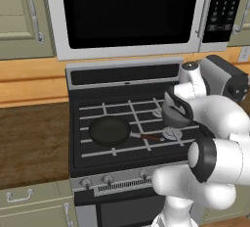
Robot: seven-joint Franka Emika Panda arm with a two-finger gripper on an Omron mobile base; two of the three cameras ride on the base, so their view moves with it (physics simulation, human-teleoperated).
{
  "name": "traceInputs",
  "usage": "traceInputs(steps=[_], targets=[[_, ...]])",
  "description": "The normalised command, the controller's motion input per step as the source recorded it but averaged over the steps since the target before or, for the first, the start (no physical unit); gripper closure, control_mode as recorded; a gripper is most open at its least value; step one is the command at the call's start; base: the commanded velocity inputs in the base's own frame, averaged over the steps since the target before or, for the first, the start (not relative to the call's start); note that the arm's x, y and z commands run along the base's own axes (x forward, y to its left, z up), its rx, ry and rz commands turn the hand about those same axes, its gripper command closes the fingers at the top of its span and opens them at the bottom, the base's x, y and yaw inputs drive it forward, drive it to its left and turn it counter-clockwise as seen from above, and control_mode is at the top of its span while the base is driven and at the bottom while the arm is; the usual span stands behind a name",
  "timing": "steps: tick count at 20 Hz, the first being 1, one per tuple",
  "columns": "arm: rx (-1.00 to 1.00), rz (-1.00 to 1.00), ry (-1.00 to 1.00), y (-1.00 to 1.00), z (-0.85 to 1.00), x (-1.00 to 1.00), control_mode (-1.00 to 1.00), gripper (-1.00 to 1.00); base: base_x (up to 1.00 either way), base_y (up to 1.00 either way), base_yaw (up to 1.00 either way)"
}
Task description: Pick the kettle from the counter and place it on a stove burner. Then turn the burner on.
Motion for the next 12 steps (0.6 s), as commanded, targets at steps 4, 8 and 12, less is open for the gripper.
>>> traceInputs(steps=[4, 8, 12], targets=[[0.00, 0.00, 0.00, 0.02, -0.03, 0.01, -1.00, 1.00, 0.00, 0.00, 0.00], [-0.02, 0.00, 0.00, 0.00, -0.12, 0.00, -1.00, 1.00, 0.00, 0.00, 0.00], [-0.07, 0.00, 0.00, 0.10, -0.33, 0.00, -1.00, 1.00, 0.00, 0.00, 0.00]])
